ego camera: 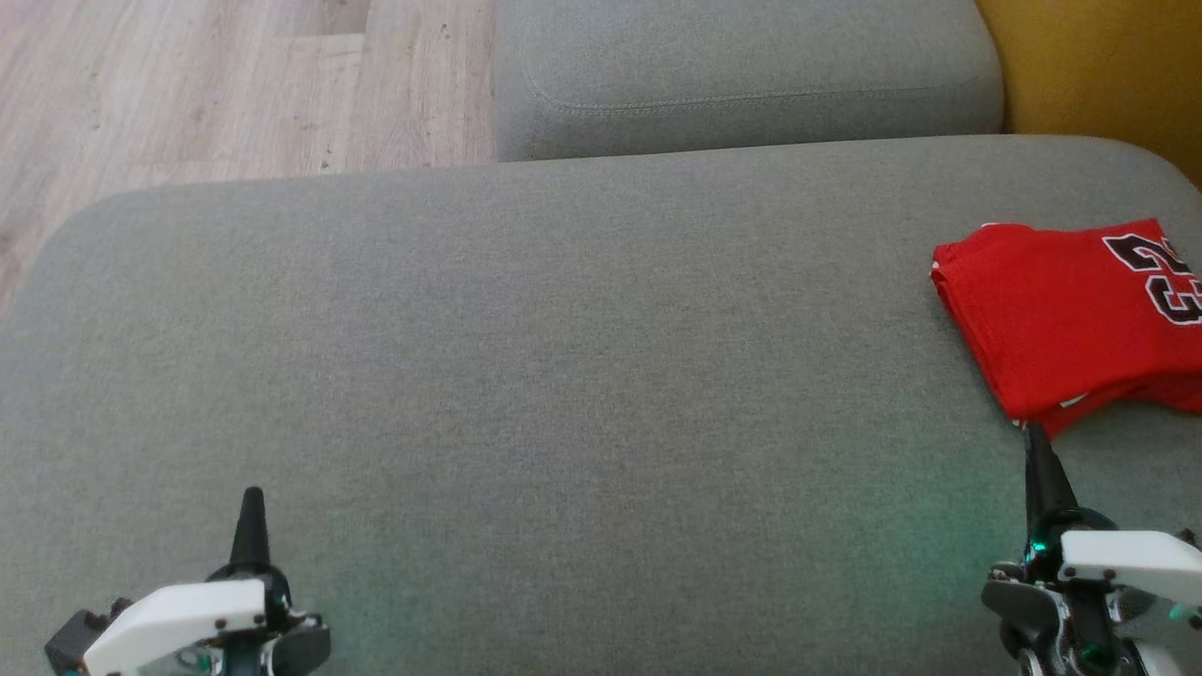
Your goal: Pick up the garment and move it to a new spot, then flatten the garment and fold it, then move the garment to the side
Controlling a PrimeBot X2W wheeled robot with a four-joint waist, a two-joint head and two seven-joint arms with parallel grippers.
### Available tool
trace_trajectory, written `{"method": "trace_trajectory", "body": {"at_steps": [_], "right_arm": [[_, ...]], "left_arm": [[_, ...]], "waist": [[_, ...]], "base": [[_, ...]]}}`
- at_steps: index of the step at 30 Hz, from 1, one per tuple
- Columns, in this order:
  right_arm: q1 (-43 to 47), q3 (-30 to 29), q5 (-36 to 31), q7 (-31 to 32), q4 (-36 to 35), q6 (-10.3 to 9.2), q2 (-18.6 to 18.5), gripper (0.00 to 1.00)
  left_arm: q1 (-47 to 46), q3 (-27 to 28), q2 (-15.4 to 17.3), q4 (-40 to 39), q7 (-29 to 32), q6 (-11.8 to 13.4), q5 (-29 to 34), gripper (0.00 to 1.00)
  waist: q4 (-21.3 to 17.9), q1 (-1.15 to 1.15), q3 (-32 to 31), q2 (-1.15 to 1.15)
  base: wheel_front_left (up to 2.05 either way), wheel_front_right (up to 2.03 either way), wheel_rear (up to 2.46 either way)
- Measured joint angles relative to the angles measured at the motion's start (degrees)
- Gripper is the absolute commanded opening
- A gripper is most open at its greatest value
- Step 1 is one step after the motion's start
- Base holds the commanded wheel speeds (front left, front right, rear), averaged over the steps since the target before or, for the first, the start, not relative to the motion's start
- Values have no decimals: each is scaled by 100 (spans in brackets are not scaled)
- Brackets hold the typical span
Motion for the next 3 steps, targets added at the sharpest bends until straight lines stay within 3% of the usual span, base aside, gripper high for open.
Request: {"method": "trace_trajectory", "body": {"at_steps": [3], "right_arm": [[-2,-16,133,35,0,0,0,0]], "left_arm": [[0,79,-30,3,24,-49,-94,0]], "waist": [[-5,0,8,0]], "base": [[0,0,0]]}}
